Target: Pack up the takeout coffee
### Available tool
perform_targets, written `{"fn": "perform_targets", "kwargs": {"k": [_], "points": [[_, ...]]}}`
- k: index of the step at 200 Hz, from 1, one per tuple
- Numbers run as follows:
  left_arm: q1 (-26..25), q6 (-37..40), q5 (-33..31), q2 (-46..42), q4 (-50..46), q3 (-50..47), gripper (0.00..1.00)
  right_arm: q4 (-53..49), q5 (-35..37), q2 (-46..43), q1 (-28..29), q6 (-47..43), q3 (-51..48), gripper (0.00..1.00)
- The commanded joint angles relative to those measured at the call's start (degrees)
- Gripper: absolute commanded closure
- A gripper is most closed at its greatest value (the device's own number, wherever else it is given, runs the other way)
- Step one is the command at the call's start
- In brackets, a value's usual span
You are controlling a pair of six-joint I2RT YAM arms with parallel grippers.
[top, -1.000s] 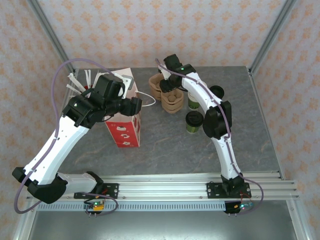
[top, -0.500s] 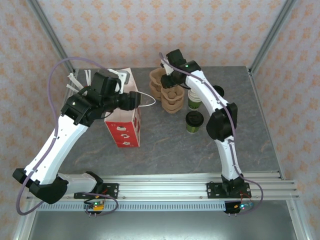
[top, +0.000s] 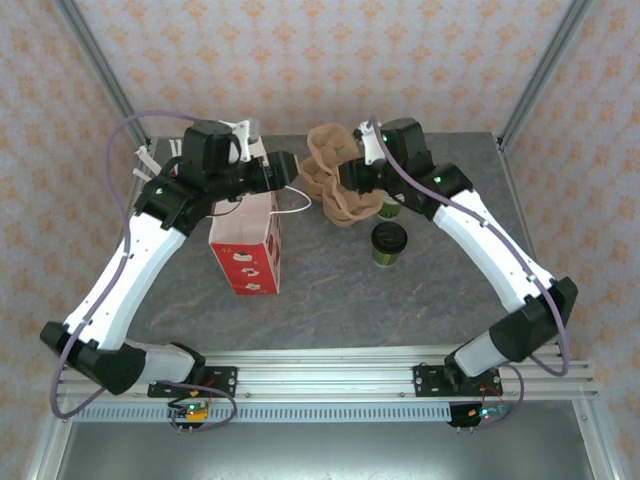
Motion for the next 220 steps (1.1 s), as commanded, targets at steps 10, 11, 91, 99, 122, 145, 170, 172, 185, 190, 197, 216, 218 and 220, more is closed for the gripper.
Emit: {"fn": "perform_targets", "kwargs": {"k": [10, 11, 91, 99, 122, 145, 170, 172, 185, 190, 197, 216, 218, 220], "points": [[-2.15, -6.52, 4.25, 4.44, 5.70, 3.06, 0.21, 8.48, -1.23, -3.89, 1.91, 3.92, -5.59, 0.65], [-2.22, -6.50, 4.20, 4.60, 5.70, 3.12, 0.21, 8.61, -1.25, -3.97, 1.91, 4.02, -5.75, 0.65], [-3.05, -9.71, 2.34, 7.23, 7.34, 2.65, 0.20, 11.72, -2.67, -8.17, 2.07, 8.53, -10.50, 0.65], [-3.08, -8.98, 1.27, 6.36, 6.59, 2.61, 0.20, 10.44, -1.66, -8.25, 2.07, 8.76, -10.57, 0.65], [-3.08, -6.16, -1.74, 4.15, 3.42, 3.98, 0.20, 6.62, 2.64, -9.53, 3.11, 9.54, -12.11, 0.65], [-2.28, -3.08, -5.70, 2.33, -0.65, 6.80, 0.20, 1.90, 7.43, -11.39, 6.09, 11.69, -15.08, 0.65], [-0.08, -0.59, -8.97, 0.45, -4.07, 8.86, 0.20, -1.19, 13.05, -13.57, 10.88, 15.23, -21.95, 0.65], [0.15, -0.48, -9.11, 0.35, -4.17, 8.88, 0.20, -1.26, 13.50, -13.61, 11.34, 15.61, -22.62, 0.65], [1.46, -0.16, -9.87, -0.90, -4.41, 8.80, 0.20, -1.32, 16.27, -13.75, 14.19, 17.57, -26.21, 0.65], [1.89, -0.08, -9.98, -1.20, -4.41, 8.71, 0.20, -1.24, 17.32, -13.70, 15.18, 18.40, -27.59, 0.65], [2.44, 0.10, -10.21, -1.61, -4.56, 8.68, 0.20, -0.86, 18.68, -13.57, 16.34, 19.46, -29.37, 0.65], [2.83, 0.37, -11.62, -2.64, -5.10, 8.71, 0.20, 2.86, 20.40, -12.84, 18.55, 21.81, -34.16, 0.65], [2.82, 1.16, -11.73, -2.64, -5.18, 8.71, 0.20, 3.46, 20.41, -12.61, 18.73, 21.93, -34.55, 0.65], [2.81, 1.82, -11.94, -2.75, -5.20, 8.71, 0.20, 3.99, 20.43, -12.40, 18.95, 22.20, -34.97, 0.65]]}}
